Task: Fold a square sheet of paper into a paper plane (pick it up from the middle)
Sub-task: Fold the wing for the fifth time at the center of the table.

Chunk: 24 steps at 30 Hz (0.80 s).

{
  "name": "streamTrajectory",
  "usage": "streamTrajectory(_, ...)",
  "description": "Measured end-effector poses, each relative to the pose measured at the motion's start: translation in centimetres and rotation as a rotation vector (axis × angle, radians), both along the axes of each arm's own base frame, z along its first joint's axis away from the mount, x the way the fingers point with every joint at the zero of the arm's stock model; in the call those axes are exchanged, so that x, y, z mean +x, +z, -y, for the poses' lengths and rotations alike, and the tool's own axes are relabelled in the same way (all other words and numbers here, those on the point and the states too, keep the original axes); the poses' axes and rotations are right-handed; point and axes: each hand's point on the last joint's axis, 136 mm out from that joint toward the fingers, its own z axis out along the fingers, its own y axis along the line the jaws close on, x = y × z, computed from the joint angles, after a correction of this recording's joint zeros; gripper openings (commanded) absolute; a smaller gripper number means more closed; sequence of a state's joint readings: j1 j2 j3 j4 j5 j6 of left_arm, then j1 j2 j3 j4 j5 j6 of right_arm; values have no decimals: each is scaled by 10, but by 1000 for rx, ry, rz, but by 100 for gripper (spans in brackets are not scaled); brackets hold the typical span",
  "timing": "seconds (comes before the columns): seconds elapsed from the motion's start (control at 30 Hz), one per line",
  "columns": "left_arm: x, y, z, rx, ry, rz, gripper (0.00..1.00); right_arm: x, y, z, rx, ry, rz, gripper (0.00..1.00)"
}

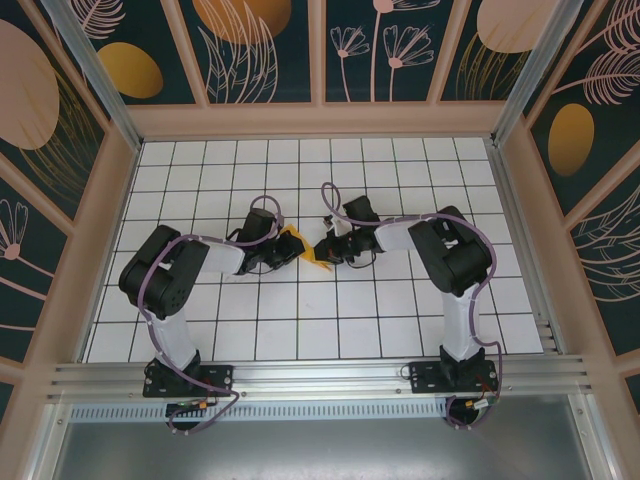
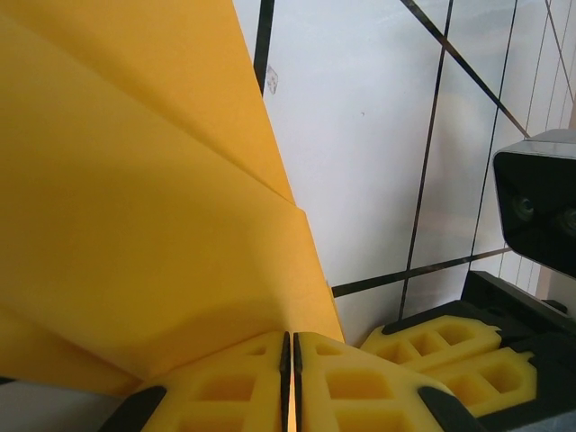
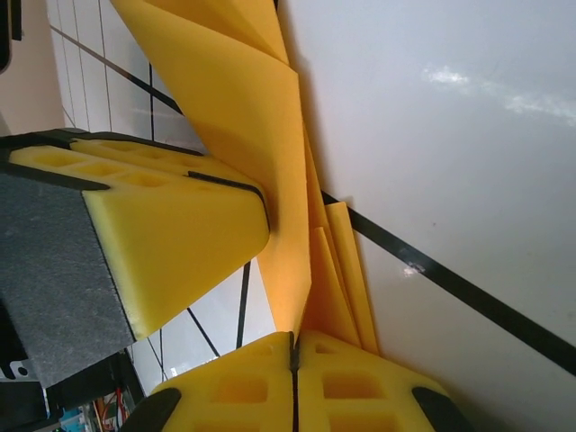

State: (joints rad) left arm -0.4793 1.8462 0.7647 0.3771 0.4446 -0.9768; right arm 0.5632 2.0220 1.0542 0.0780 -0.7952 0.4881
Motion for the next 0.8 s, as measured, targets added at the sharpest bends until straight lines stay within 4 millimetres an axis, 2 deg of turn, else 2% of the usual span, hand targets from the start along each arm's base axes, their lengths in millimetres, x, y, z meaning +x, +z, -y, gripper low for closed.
streamTrajectory(0.2,1,-1,0,8,0,-16,14,-1,4,1,1,3,10,15)
streamTrajectory(0.5,1,-2,0,23,7,-37,14,-12,12,10,-5,62,62,22)
streamTrajectory(0.6,1,-2,0,28,9,-49,14,-14,10,11,-13,85,83,20)
streamTrajectory(0.8,2,-3,0,34,16,-64,14,-14,4,15,-41,104,110,6)
